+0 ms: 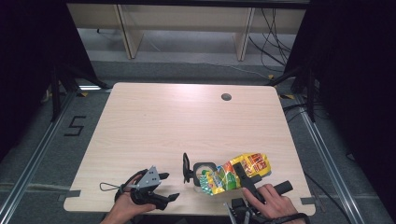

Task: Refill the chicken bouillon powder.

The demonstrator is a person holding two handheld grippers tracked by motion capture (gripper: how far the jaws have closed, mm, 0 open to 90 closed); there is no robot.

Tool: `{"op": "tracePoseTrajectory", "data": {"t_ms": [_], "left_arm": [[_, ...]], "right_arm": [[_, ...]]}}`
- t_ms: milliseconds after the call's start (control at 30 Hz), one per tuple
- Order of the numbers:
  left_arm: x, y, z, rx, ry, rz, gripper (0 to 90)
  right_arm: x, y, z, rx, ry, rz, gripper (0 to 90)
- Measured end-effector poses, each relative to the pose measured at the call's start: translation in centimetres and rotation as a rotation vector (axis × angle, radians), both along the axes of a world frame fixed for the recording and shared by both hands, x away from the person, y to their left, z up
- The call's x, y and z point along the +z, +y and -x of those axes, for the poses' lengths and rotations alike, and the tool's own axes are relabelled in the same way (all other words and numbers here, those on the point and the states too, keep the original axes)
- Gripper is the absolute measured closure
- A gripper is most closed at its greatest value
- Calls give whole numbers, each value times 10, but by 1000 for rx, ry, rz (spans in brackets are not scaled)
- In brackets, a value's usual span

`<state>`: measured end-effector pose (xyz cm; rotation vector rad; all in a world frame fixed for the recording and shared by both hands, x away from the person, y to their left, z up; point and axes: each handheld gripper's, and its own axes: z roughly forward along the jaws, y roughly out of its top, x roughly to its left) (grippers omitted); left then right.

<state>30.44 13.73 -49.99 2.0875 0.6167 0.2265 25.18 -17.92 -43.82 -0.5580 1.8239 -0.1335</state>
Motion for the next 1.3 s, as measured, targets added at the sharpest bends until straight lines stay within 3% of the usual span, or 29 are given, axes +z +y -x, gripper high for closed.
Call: {"op": "tracePoseTrajectory", "data": {"t_ms": [133,167,367,467,533,600,733,767,833,900,967,1100,1200,1267,1300], "left_arm": [[-1,-1,-1,-5,-17,15,206],[-1,-1,1,7,0,4,206],[-1,-2,1,8,3,14,206],[-1,-1,0,7,-4,16,206],[-1,-1,0,6,0,8,206],[-2,-2,0,10,-1,18,206],[0,-1,0,-9,-12,0,206],[-1,-1,1,5,-6,15,206],[-1,-1,0,10,-9,18,206],[-2,-2,0,7,-3,23,206],[-1,-2,1,7,3,13,206],[-2,-2,0,9,1,22,206],[-2,-1,-1,11,-3,10,206],[-3,-2,0,7,-1,35,206],[-2,-2,1,12,-2,23,206]], "right_arm": [[0,1,1,-23,9,-17,417],[-1,2,-1,6,-2,19,417],[0,2,2,-19,-4,-13,419],[-4,3,0,-17,-15,19,419],[-1,3,0,-7,-5,6,420],[2,5,1,10,-25,19,420],[-4,7,-1,-36,1,27,421],[-3,6,-2,-7,-3,14,421],[0,5,-1,-4,-2,11,422],[2,6,-1,-14,-8,39,422],[0,3,-2,-17,-10,10,422],[2,4,-2,-12,-9,56,422],[3,4,1,-36,-10,22,423],[3,6,0,-11,-5,40,422],[2,6,-1,-18,-1,48,423]]}}
